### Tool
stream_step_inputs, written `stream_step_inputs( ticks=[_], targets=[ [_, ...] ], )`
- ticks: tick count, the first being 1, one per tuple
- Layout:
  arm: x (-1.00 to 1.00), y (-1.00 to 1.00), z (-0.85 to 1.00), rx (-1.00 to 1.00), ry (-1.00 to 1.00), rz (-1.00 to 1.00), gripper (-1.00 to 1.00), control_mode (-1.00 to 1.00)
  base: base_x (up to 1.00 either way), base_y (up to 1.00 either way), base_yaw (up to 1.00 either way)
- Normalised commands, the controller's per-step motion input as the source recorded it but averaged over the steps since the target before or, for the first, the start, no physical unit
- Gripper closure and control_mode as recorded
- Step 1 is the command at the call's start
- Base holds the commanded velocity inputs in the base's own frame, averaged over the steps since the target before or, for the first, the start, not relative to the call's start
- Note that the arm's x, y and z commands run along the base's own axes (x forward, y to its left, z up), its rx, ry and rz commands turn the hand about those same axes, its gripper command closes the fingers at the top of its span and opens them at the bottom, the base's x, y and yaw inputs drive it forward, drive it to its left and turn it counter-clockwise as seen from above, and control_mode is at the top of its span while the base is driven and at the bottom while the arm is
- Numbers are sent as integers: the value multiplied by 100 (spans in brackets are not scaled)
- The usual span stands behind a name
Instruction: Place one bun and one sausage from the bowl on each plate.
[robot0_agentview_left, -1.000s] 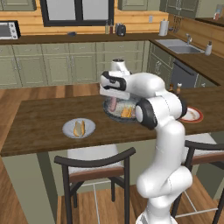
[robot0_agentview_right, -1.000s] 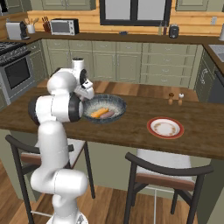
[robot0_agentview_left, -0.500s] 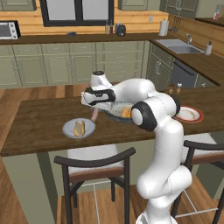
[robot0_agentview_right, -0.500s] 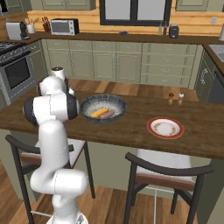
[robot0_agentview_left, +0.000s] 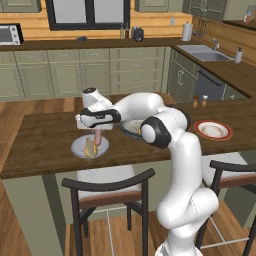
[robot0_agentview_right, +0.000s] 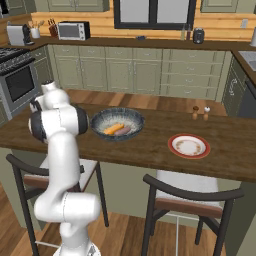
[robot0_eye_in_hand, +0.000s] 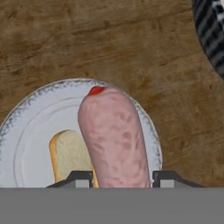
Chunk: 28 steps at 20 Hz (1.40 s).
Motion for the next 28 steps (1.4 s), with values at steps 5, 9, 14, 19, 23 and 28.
stream_step_inputs(
  ticks=[5, 9, 14, 19, 23, 28],
  targets=[
    [0, 0, 5, 0, 5, 8, 100, -100, 0, 0, 0],
    [0, 0, 19, 0, 3, 0, 100, -100, 0, 0, 0],
    [-8, -25, -26, 6, 2, 0, 100, -100, 0, 0, 0],
    [-15, -12, -31, 8, -5, 8, 100, -100, 0, 0, 0],
    [0, -6, -54, 0, 0, 9, 100, -100, 0, 0, 0],
    [16, 13, -43, 0, 1, 8, 100, -100, 0, 0, 0]
  ],
)
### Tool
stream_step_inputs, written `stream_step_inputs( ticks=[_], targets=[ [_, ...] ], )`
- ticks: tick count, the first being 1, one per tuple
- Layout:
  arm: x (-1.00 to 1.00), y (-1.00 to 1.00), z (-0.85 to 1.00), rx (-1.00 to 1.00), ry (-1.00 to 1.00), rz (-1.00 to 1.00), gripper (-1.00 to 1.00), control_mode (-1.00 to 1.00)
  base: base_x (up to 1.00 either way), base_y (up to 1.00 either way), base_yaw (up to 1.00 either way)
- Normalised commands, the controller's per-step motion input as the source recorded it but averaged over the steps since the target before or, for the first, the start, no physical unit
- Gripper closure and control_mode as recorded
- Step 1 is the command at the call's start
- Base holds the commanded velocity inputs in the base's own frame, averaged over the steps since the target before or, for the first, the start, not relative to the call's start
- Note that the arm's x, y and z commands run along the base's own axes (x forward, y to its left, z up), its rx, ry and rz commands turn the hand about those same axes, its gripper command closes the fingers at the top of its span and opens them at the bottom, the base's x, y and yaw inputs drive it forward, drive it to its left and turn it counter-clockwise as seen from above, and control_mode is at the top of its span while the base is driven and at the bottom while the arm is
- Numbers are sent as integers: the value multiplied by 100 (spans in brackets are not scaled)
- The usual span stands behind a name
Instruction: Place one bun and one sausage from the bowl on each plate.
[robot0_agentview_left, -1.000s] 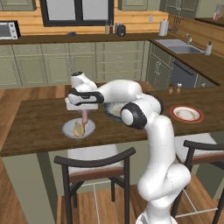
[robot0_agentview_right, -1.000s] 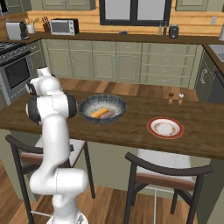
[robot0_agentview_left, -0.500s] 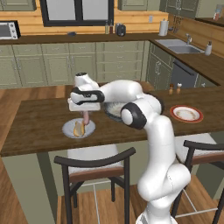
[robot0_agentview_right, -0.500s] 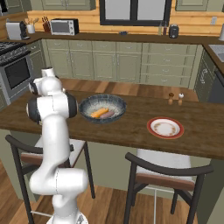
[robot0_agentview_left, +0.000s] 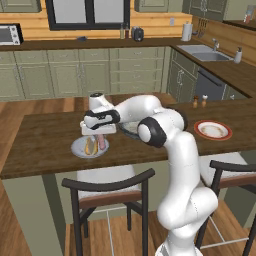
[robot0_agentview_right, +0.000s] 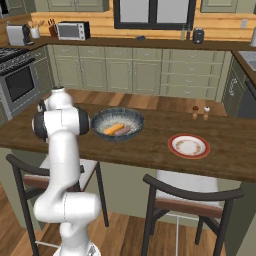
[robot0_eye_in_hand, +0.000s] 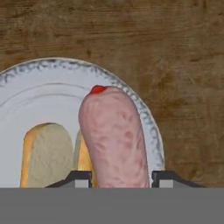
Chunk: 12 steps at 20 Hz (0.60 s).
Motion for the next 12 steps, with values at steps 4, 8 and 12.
stream_step_inputs(
  ticks=[4, 8, 12],
  targets=[
    [16, 35, -12, 0, -1, 1, 100, -100, 0, 0, 0],
    [11, 34, -5, 0, -5, 0, 100, -100, 0, 0, 0],
    [0, 18, -35, 5, 0, 0, 100, -100, 0, 0, 0]
  ],
)
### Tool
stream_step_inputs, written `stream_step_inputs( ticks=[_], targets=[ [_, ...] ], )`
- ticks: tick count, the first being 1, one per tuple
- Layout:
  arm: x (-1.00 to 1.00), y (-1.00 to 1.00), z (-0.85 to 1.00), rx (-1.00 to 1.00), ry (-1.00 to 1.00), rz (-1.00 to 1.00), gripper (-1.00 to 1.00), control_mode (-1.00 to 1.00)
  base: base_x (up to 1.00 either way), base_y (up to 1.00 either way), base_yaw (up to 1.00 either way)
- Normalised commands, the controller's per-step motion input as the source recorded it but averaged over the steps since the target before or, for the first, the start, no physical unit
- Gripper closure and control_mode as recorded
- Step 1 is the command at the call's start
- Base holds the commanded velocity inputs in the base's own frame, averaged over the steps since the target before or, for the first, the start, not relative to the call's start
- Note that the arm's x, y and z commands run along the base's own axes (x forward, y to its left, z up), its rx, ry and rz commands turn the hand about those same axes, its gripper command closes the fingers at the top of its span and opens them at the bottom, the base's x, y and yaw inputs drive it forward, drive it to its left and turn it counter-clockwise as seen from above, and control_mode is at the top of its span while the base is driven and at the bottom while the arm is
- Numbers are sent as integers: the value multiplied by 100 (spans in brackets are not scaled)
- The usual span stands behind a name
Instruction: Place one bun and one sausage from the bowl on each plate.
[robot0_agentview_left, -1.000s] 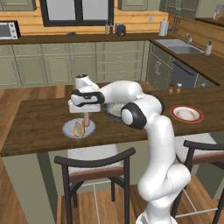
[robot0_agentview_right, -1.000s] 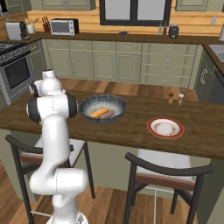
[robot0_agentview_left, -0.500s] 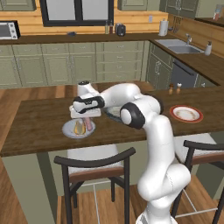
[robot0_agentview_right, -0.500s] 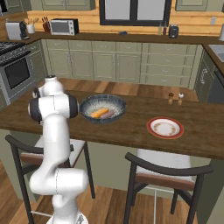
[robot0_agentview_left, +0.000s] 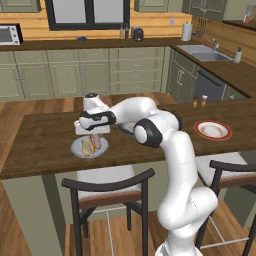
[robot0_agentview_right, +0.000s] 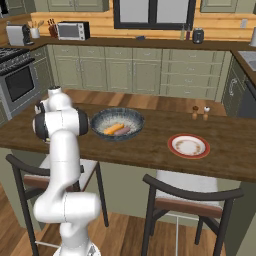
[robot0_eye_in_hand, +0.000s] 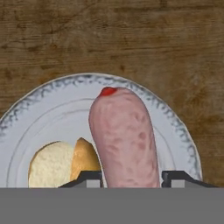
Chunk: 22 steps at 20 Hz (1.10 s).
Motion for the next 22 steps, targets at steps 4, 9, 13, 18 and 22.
stream_step_inputs(
  ticks=[4, 9, 13, 18, 22],
  targets=[
    [0, 2, -33, 3, 0, 0, 100, -100, 0, 0, 0],
    [-1, 5, -24, 0, 0, 0, -100, -100, 0, 0, 0],
    [-2, 7, -13, 0, 0, 0, -100, -100, 0, 0, 0],
    [-10, 1, -1, 0, 0, 0, -100, -100, 0, 0, 0],
    [-35, -1, 17, 0, -7, 0, -100, -100, 0, 0, 0]
  ],
)
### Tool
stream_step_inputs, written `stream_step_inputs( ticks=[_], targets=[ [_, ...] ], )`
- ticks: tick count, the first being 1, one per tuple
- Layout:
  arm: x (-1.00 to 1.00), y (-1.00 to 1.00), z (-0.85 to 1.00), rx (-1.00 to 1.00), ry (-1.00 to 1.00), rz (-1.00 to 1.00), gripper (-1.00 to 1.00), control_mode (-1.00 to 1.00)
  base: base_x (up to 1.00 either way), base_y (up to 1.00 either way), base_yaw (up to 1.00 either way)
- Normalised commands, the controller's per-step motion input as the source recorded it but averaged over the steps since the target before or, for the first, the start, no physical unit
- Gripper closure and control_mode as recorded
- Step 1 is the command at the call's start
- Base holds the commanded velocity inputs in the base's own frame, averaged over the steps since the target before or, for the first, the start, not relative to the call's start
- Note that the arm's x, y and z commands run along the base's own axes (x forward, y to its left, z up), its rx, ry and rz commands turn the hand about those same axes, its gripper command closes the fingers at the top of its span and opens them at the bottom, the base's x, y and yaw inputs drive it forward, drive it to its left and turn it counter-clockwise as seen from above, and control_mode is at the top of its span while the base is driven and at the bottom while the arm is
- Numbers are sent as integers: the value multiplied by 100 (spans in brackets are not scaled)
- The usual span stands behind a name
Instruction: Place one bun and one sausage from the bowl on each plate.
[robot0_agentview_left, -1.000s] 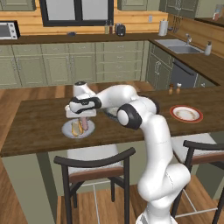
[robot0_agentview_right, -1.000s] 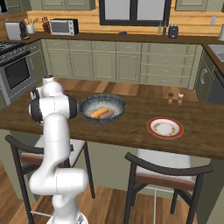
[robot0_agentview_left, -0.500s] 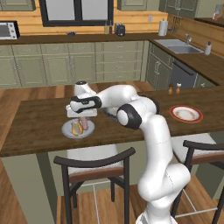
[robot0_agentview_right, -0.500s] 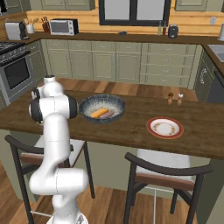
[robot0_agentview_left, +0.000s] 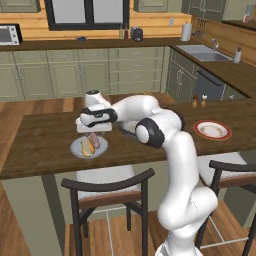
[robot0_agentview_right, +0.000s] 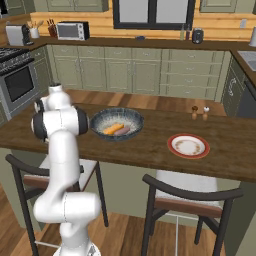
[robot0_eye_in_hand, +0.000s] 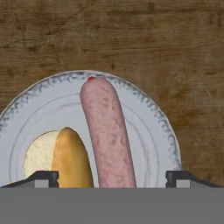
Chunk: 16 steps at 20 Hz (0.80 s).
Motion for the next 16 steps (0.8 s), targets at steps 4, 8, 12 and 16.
stream_step_inputs(
  ticks=[4, 8, 12, 16],
  targets=[
    [-69, -26, 71, 0, -21, -4, -100, -100, 0, 0, 0],
    [-42, -93, 65, 0, -12, -2, -100, -100, 0, 0, 0],
    [-15, -100, 68, 0, -5, -1, -100, -100, 0, 0, 0],
    [-24, -100, 75, 0, -5, -4, -100, -100, 0, 0, 0]
  ],
)
